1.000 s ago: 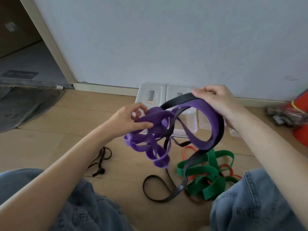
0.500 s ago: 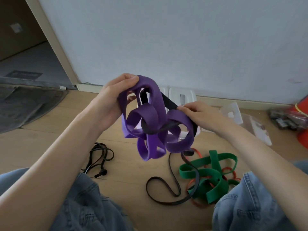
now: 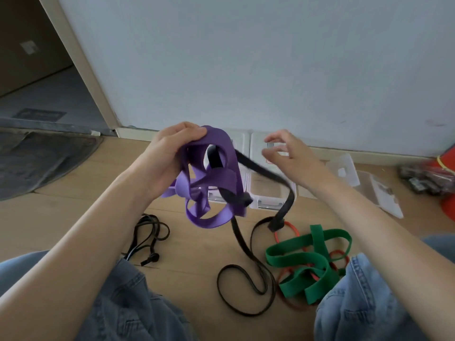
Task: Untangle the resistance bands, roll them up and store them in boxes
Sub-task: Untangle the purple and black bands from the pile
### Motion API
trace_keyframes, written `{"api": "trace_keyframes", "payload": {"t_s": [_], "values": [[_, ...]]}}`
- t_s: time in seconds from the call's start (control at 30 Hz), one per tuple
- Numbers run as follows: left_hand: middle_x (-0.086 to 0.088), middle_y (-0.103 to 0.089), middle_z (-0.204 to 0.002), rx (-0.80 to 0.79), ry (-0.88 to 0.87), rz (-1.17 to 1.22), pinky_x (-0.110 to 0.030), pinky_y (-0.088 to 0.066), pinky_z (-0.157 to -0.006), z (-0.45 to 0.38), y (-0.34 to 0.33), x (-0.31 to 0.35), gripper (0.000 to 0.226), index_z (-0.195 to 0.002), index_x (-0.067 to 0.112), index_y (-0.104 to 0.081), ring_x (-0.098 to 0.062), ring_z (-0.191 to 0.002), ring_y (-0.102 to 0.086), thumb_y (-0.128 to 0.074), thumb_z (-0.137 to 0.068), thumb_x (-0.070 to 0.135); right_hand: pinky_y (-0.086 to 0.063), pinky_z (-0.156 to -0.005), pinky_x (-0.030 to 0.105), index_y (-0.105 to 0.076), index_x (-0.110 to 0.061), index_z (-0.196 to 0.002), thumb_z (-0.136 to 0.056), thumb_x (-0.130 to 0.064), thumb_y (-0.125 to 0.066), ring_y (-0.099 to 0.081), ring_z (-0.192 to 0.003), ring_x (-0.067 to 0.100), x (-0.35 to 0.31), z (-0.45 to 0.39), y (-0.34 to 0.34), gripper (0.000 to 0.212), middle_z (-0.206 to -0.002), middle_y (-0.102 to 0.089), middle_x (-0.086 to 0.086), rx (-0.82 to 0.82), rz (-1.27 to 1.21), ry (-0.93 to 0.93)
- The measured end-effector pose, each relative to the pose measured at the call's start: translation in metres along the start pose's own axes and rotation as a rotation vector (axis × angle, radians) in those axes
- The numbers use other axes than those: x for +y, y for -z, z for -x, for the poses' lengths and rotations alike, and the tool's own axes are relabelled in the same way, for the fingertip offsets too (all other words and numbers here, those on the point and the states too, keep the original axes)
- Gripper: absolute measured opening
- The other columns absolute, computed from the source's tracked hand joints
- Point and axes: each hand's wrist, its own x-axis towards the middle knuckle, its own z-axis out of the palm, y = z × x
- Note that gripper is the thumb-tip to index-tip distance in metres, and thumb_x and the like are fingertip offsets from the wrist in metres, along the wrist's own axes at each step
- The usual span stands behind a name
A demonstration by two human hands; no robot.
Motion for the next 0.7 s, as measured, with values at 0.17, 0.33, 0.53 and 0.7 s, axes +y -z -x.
{"api": "trace_keyframes", "payload": {"t_s": [0.17, 0.33, 0.53, 0.7], "values": [[0.008, -0.059, -0.059, 0.008, -0.049, 0.067, -0.015, -0.046, -0.056, -0.003, -0.001, 0.0, 0.011, -0.074, 0.013, -0.052, -0.006, -0.057, -0.055, -0.054, -0.084, 0.018, -0.051, -0.074, 0.016, -0.057, -0.031, -0.106, -0.081, -0.037, -0.069, -0.063, -0.092, 0.001, -0.016, 0.011, -0.019, 0.028, -0.108, -0.063, -0.015, -0.362, -0.274, 0.049], [0.004, -0.061, -0.058, 0.067, -0.025, 0.186, -0.019, -0.048, -0.054, -0.004, -0.003, 0.001, 0.011, -0.082, 0.009, -0.057, -0.007, -0.055, -0.058, -0.053, -0.089, 0.017, -0.05, -0.07, 0.022, -0.036, -0.033, -0.123, -0.07, -0.04, -0.078, -0.058, -0.073, -0.003, -0.012, 0.013, -0.05, 0.068, -0.122, -0.054, -0.011, -0.378, -0.129, 0.03], [-0.003, -0.067, -0.071, 0.2, 0.045, 0.441, -0.019, -0.053, -0.061, -0.007, 0.002, 0.004, 0.018, -0.088, 0.006, -0.063, -0.009, -0.065, -0.065, -0.054, -0.093, 0.02, -0.046, -0.07, 0.013, -0.024, -0.049, -0.125, -0.059, -0.052, -0.081, -0.057, -0.073, -0.006, -0.013, 0.027, -0.079, 0.088, -0.121, -0.047, -0.026, -0.459, -0.069, 0.159], [-0.011, -0.071, -0.083, 0.167, 0.058, 0.42, -0.024, -0.056, -0.068, -0.009, 0.0, -0.004, 0.026, -0.086, -0.001, -0.069, -0.015, -0.075, -0.069, -0.05, -0.094, 0.015, -0.052, -0.076, 0.04, -0.052, -0.02, -0.095, -0.074, -0.024, -0.071, -0.061, -0.076, 0.017, -0.006, 0.033, -0.096, 0.028, -0.084, -0.062, -0.002, -0.151, 0.118, 0.077]]}}
